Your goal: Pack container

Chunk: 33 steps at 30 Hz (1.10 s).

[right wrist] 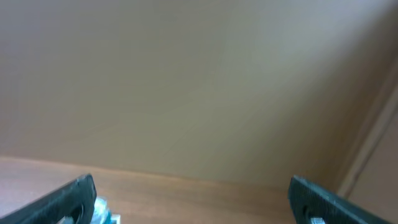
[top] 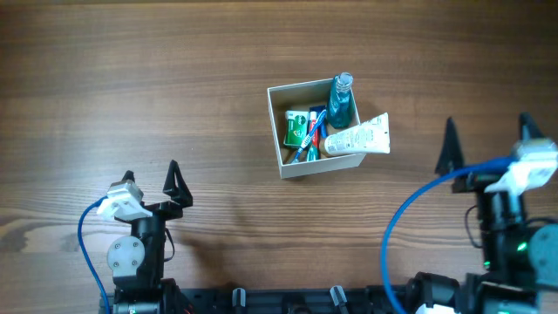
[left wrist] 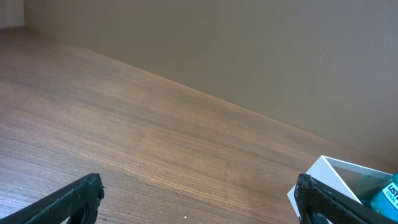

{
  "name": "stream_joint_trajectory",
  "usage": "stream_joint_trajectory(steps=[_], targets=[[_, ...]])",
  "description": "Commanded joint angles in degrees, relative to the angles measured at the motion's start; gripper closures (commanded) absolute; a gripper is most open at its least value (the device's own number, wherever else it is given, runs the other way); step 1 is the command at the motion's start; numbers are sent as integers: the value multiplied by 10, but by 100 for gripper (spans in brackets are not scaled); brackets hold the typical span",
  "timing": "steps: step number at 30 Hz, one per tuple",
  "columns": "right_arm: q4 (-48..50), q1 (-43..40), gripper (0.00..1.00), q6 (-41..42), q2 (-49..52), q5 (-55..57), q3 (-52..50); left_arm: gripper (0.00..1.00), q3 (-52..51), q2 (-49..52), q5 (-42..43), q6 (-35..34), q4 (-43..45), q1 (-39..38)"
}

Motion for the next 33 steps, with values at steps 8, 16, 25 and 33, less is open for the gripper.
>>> stream_joint_trajectory(steps=[8, 16, 25, 33], targets=[[167, 15, 0, 19, -146, -35, -225, 0, -4, -6, 3, -1, 2, 3], [180, 42, 0, 21, -217, -34, -290, 0, -4, -6, 3, -1, 2, 3], [245, 71, 0, 18, -218, 10, -354, 0, -4, -6, 3, -1, 2, 3], [176, 75, 0, 14, -218, 18, -353, 0, -4, -6, 3, -1, 2, 3]])
